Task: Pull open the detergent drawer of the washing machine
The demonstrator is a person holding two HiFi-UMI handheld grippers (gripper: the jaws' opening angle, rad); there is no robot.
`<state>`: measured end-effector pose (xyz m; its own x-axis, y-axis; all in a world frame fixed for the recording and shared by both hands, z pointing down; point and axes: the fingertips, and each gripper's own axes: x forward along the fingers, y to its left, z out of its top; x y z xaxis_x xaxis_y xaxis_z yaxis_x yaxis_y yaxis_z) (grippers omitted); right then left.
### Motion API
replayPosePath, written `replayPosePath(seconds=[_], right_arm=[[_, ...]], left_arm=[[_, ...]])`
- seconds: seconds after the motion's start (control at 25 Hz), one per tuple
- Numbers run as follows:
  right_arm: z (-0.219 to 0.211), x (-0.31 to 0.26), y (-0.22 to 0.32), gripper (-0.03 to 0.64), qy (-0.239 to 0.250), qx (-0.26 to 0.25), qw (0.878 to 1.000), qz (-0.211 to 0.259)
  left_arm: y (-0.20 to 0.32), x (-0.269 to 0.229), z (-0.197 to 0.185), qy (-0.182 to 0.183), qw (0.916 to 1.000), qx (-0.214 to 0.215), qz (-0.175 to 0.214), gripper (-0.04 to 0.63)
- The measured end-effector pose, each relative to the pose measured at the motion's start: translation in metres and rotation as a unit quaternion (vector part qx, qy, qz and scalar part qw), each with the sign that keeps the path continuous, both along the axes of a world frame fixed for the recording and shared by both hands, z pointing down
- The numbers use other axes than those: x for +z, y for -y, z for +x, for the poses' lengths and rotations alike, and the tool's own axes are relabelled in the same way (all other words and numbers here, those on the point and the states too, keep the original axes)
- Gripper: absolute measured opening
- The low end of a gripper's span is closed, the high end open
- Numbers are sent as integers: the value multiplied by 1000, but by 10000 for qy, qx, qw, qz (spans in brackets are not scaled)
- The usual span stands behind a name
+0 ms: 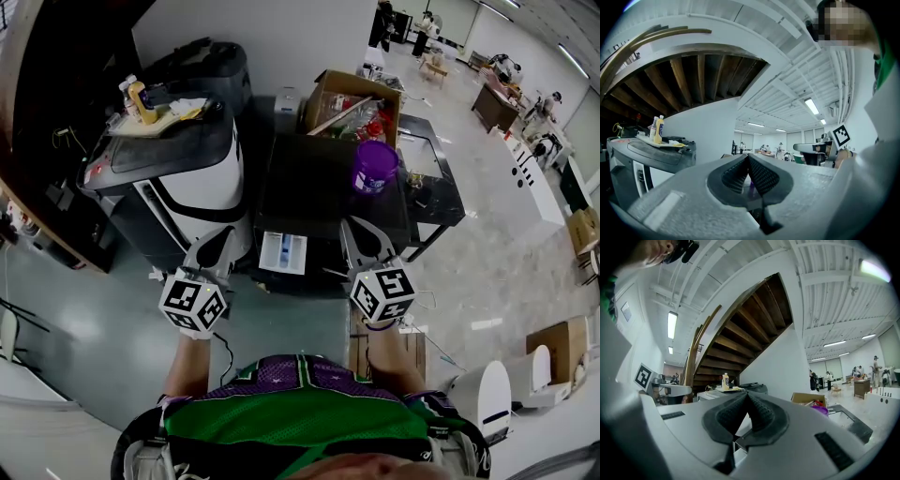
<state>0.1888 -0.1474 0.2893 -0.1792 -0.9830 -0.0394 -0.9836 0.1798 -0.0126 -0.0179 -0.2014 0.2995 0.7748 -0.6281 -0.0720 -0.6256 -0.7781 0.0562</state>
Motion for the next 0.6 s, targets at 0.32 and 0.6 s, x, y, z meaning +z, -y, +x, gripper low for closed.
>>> replayPosePath(seconds=[0.32, 0.6], right_arm=[[0, 0, 2, 2, 50, -18, 10000, 3], [-1, -3, 3, 2, 33, -30, 10000, 21]], left_arm=[[3, 2, -2, 12, 10000, -22, -20, 16], [4, 1, 2, 16, 10000, 17, -25, 15]])
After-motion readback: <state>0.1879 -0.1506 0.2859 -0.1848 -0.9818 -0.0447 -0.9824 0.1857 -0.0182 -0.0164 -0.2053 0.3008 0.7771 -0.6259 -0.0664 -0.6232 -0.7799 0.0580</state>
